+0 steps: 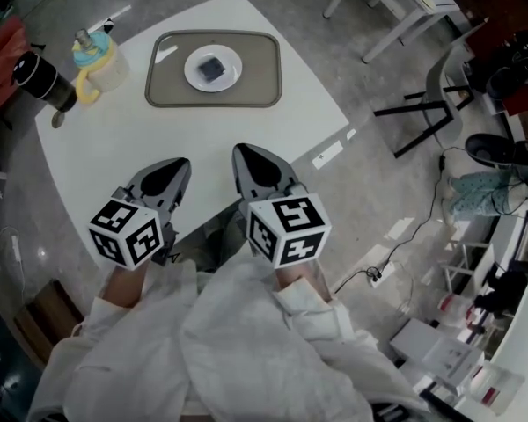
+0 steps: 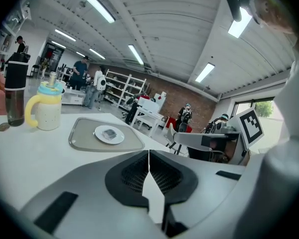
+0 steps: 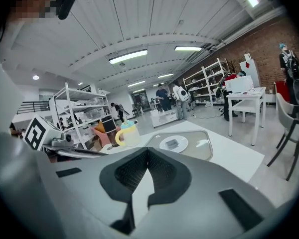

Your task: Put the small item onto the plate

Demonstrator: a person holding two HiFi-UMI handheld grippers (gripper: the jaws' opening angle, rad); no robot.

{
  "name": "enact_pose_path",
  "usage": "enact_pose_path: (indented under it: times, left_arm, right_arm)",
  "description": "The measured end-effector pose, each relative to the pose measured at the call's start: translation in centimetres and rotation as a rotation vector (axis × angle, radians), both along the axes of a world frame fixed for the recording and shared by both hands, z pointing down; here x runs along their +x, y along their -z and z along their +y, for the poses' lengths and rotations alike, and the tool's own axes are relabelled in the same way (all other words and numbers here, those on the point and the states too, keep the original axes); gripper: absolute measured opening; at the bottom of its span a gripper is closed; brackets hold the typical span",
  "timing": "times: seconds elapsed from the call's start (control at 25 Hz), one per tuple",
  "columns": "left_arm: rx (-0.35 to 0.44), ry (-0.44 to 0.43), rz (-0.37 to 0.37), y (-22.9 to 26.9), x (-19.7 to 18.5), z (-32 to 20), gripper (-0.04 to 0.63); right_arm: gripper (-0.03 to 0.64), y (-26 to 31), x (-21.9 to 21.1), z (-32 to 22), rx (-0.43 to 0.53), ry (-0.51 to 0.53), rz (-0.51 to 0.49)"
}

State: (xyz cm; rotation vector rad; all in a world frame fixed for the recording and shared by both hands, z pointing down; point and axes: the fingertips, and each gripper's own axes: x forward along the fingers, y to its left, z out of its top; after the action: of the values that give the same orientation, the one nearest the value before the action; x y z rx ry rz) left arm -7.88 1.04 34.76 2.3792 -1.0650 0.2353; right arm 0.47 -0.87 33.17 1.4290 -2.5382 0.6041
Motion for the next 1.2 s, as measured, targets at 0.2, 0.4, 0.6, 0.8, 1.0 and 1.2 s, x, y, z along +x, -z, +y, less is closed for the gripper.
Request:
enact_pose_path:
  times: [0.2, 0.4, 0.6, 0.8, 1.0, 1.2]
  left_arm:
    - [0.036, -0.015, -0.069, -0.1, 0.0, 1.5, 0.014]
    - [0.049, -0.014, -0.058, 0.1, 0.3, 1.7, 0.014]
    - [0.044, -0.014, -0.049, 0.2, 1.4, 1.8, 0.014]
    - [0.041, -0.009, -0.032, 0.7, 2.6, 1.7, 0.012]
    - [0.061, 0.008, -0.039, 1.3, 3.0, 1.3, 0.012]
    - [0.069, 0.007, -0.043, 1.5, 3.4, 0.8, 0.012]
  right_arm:
    - [0.015, -0.3, -1.2, 1.6, -0.007, 0.044, 0.016]
    - [0.015, -0.2, -1.4, 1.9, -0.005, 0.076, 0.027]
    - [0.015, 0.2, -1.1, 1.8, 0.002, 0.107, 0.024]
    - [0.015, 0.6, -0.5, 1.9, 0.006, 0.141, 0.033]
    - [0.015, 1.2, -0.2, 1.4, 0.025, 0.162, 0.034]
    - [0.015, 1.4, 0.0, 1.1, 0.042, 0.176, 0.035]
